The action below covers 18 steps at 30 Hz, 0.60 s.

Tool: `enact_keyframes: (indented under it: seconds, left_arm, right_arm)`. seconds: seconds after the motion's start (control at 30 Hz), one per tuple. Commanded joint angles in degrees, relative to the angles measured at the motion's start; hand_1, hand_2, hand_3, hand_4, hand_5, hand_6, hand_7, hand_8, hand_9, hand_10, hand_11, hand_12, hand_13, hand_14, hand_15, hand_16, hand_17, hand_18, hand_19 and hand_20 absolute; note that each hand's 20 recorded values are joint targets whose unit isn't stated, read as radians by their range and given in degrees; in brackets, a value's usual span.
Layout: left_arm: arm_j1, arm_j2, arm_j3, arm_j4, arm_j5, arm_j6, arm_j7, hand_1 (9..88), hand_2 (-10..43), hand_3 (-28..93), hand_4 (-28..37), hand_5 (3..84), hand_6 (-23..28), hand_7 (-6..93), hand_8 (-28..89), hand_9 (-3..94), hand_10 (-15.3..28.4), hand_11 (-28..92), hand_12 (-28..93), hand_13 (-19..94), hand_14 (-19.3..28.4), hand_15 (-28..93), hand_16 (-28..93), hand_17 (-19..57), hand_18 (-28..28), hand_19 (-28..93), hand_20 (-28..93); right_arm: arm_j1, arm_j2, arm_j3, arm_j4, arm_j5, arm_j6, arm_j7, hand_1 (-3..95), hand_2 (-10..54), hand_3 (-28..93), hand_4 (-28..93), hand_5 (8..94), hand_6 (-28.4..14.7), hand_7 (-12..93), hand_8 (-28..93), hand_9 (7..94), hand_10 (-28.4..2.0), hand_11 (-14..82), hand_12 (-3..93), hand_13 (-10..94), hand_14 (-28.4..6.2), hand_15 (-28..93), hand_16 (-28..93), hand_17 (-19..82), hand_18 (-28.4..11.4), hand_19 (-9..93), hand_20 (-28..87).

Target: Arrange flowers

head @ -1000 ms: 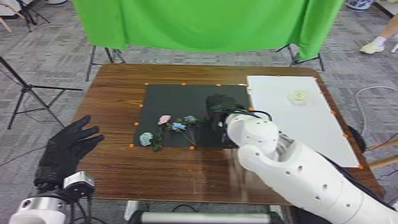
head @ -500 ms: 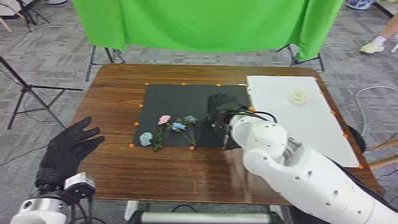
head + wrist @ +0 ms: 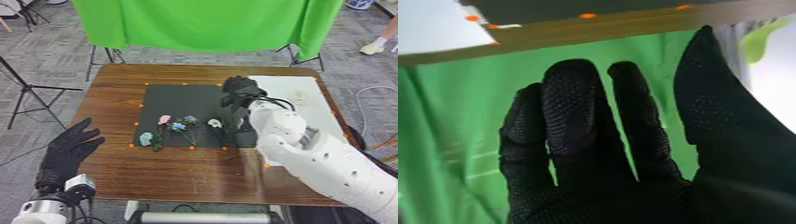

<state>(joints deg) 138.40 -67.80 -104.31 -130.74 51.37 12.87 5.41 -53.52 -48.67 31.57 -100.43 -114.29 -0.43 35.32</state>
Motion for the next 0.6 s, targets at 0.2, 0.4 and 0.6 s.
enact_keyframes:
  seconds: [0.2,0.4,0.6]
  left_arm:
    - [0.4,-0.26,0.69,-0.29,0.03,-0.05,-0.73,23.9,5.0,81,-21.4,36.8,10.1,14.7,-10,35.9,20.6,30,10,28,27.6,57,-11,-11.2,23.5,57,3]
    - [0.1,-0.48,1.11,-0.11,0.03,-0.32,-0.62,23.9,4.9,81,-21.3,36.9,10.1,14.8,-10,36.0,20.7,30,10,28,27.6,57,-11,-11.2,23.5,57,3]
    - [-0.3,-0.50,1.27,-0.02,0.00,-0.48,-0.46,23.9,5.0,81,-21.3,36.9,10.2,14.7,-10,36.0,20.6,30,10,28,27.6,57,-11,-11.2,23.5,57,3]
  right_arm:
    - [3.2,7.3,7.6,10.3,8.2,-8.5,7.4,24.1,-5.5,93,-26,39.1,-5.9,19,-15,35.8,-19.5,12.1,13.0,58,-10.5,84,5,25,-21.4,93,20]
    - [1.0,7.0,11.6,12.8,9.8,-14.4,9.0,21.6,-4.2,93,-24,34.5,-6.3,17,-14,32.5,-19.7,9.9,13.3,58,-11.5,86,5,25,-22.1,93,19]
    - [0.1,5.4,13.5,15.1,9.9,-19.7,9.9,20.3,-3.2,93,-24,31.8,-5.3,16,-14,31.0,-19.2,8.5,13.3,59,-12.1,88,5,25,-22.9,93,20]
